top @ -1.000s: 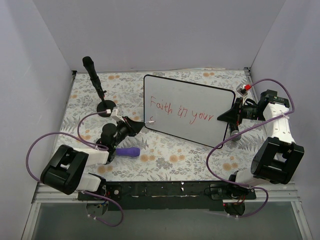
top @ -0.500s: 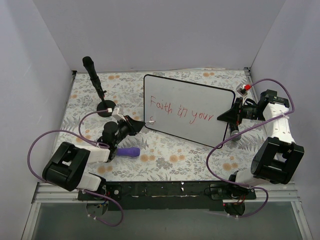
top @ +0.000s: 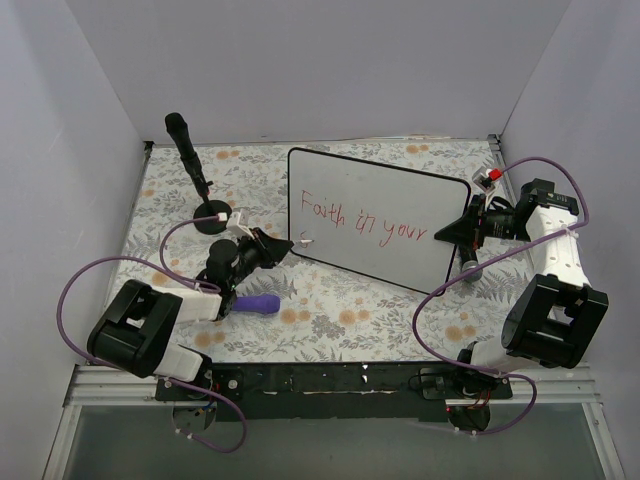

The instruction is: Write a sentence on the whiteboard

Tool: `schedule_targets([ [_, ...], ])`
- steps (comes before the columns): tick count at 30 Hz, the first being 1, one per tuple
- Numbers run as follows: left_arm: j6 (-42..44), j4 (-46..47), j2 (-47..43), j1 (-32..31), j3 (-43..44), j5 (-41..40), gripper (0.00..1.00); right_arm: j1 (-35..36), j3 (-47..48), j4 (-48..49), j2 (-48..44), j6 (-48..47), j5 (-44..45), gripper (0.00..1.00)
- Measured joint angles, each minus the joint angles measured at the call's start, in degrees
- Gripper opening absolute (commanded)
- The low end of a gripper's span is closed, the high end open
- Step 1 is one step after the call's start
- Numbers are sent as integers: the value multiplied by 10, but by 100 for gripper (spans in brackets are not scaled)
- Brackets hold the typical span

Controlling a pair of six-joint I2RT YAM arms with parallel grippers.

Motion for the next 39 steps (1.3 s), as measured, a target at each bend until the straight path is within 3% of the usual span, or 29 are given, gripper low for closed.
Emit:
schedule_targets([
  [39,-14,-25,-12,-3,2,-55,0,0,0,0,0,0,0,1],
])
